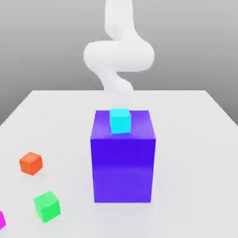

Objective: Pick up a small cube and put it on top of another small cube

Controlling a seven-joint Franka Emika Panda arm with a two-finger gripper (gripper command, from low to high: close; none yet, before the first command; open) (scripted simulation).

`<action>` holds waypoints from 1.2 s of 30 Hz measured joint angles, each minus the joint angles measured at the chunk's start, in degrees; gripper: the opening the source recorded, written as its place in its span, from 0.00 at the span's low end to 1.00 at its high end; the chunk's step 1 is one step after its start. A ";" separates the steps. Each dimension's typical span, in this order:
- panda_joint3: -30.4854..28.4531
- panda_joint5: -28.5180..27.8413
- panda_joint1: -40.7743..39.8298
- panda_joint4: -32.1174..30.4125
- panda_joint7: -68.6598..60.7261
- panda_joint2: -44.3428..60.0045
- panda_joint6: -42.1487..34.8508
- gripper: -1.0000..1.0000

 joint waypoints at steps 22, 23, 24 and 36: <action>-15.98 14.74 -6.14 5.64 -14.68 46.04 8.93 0.50; -16.19 15.24 -6.73 5.89 -15.23 48.08 9.36 0.50; -16.38 15.65 -7.34 6.13 -15.72 50.11 9.80 0.50; -15.67 20.02 -15.97 9.82 -20.69 73.93 19.01 0.50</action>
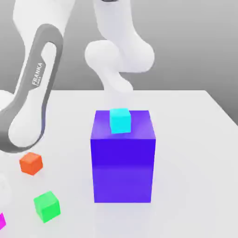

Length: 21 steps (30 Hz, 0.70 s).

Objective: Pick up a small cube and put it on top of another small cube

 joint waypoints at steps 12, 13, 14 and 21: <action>-2.57 -3.04 2.04 -1.79 1.92 -5.59 -3.82 0.00; -2.97 -4.19 2.98 -3.34 1.98 -7.54 -4.10 0.00; -3.20 -5.39 3.92 -5.12 1.92 -9.50 -4.14 0.00; -3.11 -14.38 9.75 -18.78 0.95 -23.35 -2.81 0.00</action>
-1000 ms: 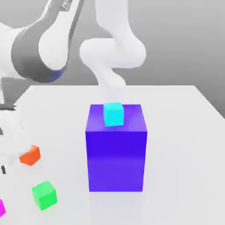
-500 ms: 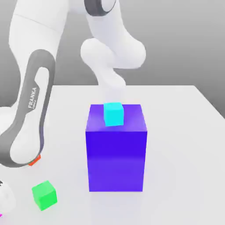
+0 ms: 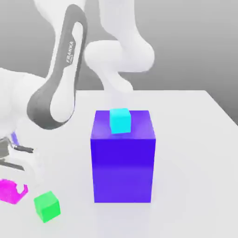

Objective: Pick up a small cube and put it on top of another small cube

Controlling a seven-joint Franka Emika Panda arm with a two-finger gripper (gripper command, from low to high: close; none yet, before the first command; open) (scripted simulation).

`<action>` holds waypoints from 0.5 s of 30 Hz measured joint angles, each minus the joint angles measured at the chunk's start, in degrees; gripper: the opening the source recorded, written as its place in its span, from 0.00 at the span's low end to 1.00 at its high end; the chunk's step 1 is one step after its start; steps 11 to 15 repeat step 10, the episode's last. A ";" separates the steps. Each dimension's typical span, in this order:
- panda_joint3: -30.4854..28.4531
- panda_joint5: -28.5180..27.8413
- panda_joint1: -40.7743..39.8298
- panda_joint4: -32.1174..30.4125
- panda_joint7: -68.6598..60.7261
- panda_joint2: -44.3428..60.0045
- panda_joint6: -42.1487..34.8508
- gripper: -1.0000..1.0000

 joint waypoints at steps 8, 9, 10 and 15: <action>5.06 4.73 -1.14 -4.54 -6.35 5.01 9.63 1.00; 5.06 4.73 -1.14 -4.54 -6.35 5.01 9.63 1.00; 5.06 4.73 -1.14 -4.54 -6.35 5.01 9.63 1.00; 5.06 4.73 -1.14 -4.54 -6.35 5.01 9.63 1.00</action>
